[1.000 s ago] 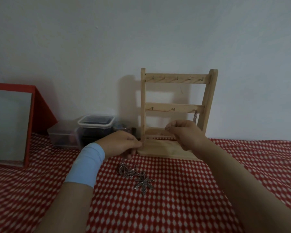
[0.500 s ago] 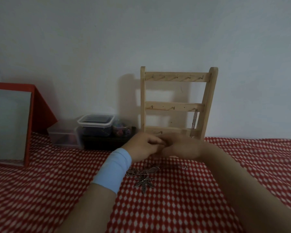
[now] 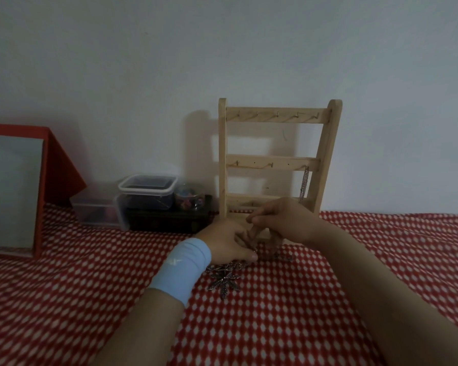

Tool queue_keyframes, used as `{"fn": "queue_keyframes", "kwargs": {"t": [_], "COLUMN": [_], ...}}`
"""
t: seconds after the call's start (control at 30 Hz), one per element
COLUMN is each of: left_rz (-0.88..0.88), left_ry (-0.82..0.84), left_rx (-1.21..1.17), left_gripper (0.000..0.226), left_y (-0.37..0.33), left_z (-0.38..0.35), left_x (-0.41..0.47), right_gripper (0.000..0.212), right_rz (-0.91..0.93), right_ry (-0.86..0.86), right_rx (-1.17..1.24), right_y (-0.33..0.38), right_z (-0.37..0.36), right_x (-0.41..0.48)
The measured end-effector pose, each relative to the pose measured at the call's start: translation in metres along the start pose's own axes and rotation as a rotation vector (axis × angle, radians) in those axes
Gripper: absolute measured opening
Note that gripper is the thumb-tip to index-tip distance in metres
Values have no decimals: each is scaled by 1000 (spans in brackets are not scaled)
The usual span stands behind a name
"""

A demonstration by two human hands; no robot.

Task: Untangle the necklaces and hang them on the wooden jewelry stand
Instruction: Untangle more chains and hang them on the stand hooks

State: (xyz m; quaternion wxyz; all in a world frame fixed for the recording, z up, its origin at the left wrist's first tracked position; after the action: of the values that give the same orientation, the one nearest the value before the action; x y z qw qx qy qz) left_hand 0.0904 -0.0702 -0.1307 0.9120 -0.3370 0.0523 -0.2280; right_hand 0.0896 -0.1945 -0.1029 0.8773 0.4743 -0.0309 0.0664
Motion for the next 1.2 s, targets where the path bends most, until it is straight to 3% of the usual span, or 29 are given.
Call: {"fn": "queue_keyframes", "kwargs": {"t": [0.1,0.27,0.43,0.63,0.77,0.87,1.03,1.2], "left_rz": [11,41,88,92,96,79,23,-6], "left_ry": [48,32,30,-29,-48,-57,-4,59], "left_rx": [-37,-117,-272,-322,-425,-460,-521,-424], "left_gripper": [23,12,15,7,28,23,19,21], "left_y": [11,23,24,22,21,22,15,9], "left_z": [9,28,29,32,32,34,41,44], "left_x": [-3,-4,-5,-1,1,2,-4,-9], "right_gripper": [15,13,19,11,7,7,19,15], "right_rz": [15,64,106,81,51,24,-5,15], "right_ry": [-6,10,85,27,58,75,169,212], "right_rx": [29,-105,-226,-132,-3,44,130,104], "right_y": [1,2,7,9,8,6,2,6], "right_z": [2,1,-7,-13,-15,-13,-18,-17], "right_x": [0,1,-2,-1,-3,-3,-4,-5]}}
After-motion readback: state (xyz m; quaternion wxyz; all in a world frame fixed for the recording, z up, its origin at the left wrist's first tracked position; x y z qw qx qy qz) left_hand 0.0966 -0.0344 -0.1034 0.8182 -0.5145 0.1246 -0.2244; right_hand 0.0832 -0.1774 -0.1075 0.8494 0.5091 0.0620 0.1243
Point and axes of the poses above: each hand's wrist, its own x-axis towards the middle knuckle, its own z-axis out of the back of the hand, y = z × x, the point moved 8 cm from there along x, towards the middle knuckle, and after that the axes turned 10 degrees about -y, right-handed, at the moved point
